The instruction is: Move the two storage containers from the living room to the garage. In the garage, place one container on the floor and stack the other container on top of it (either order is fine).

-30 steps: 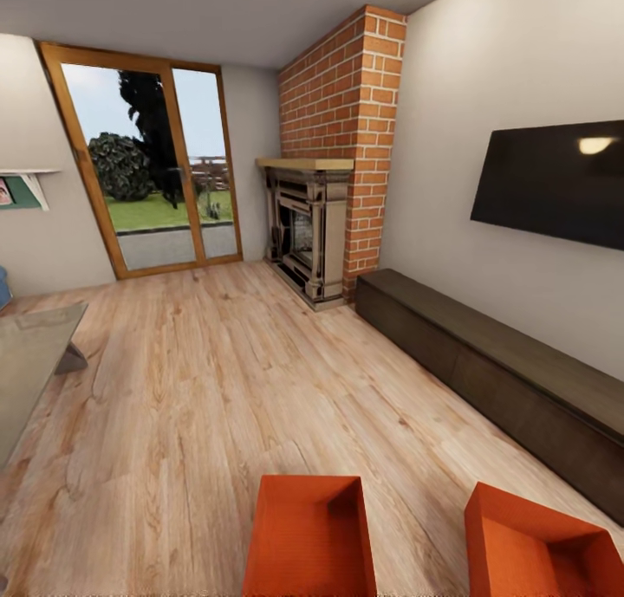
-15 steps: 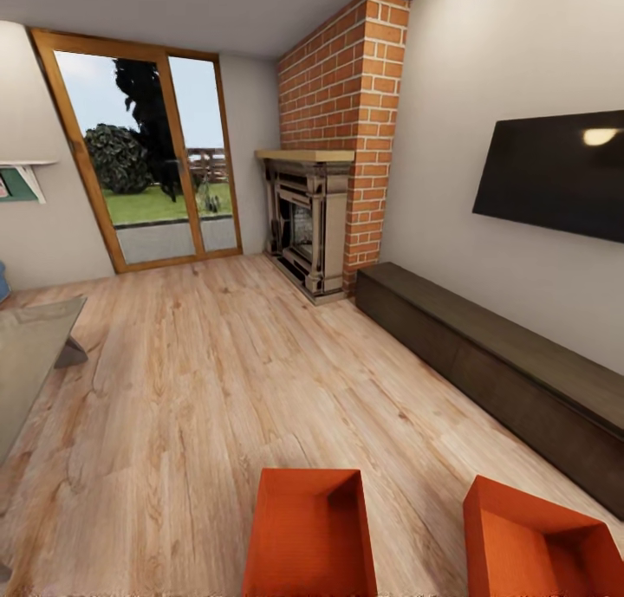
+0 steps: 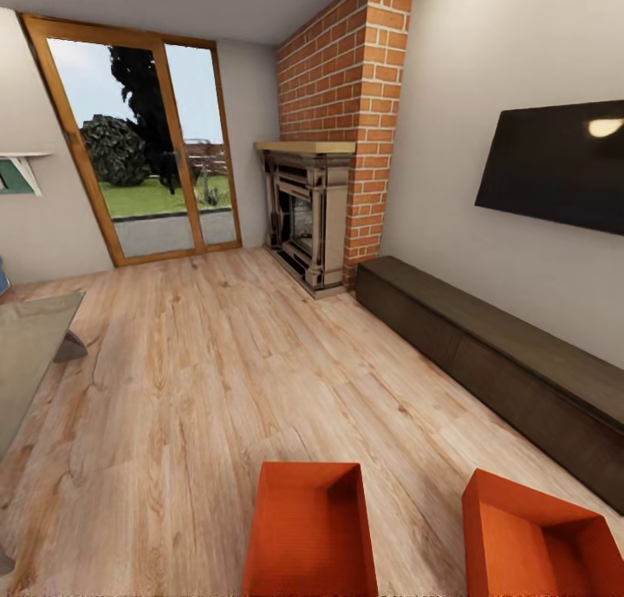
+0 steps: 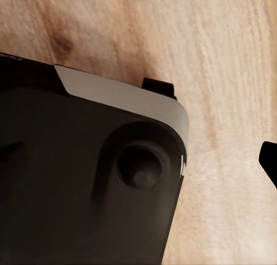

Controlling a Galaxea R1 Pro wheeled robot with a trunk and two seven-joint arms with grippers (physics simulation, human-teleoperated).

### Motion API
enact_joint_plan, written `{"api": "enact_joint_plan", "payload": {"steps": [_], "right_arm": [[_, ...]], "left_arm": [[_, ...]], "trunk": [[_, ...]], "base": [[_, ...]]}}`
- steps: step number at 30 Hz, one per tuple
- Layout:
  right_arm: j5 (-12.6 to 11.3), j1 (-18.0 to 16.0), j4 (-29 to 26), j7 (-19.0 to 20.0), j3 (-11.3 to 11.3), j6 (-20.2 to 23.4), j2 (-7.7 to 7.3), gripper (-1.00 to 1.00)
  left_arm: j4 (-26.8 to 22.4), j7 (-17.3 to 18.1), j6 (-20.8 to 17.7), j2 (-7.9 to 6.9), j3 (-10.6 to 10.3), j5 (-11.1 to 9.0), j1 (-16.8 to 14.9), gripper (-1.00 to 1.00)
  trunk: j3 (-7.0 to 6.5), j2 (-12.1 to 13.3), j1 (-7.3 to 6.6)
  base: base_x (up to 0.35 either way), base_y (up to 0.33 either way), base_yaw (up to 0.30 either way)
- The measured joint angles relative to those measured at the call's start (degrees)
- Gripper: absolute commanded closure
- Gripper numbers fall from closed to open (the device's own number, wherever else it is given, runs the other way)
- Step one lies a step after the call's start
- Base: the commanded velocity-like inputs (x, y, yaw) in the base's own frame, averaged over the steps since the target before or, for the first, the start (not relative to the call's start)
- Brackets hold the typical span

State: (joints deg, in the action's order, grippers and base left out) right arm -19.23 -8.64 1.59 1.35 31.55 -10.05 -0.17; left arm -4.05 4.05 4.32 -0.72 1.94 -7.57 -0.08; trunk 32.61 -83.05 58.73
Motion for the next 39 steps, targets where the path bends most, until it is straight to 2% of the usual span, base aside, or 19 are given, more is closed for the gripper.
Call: {"api": "enact_joint_plan", "payload": {"steps": [39], "right_arm": [[0.1, 0.0, 0.0, 0.2, 0.1, 0.1, -0.06, -1.00]], "left_arm": [[0.0, 0.0, 0.0, -0.03, 0.0, 0.0, 0.0, -1.00]], "trunk": [[3.66, 0.0, 0.00]], "base": [[0.000, 0.000, 0.000]]}}
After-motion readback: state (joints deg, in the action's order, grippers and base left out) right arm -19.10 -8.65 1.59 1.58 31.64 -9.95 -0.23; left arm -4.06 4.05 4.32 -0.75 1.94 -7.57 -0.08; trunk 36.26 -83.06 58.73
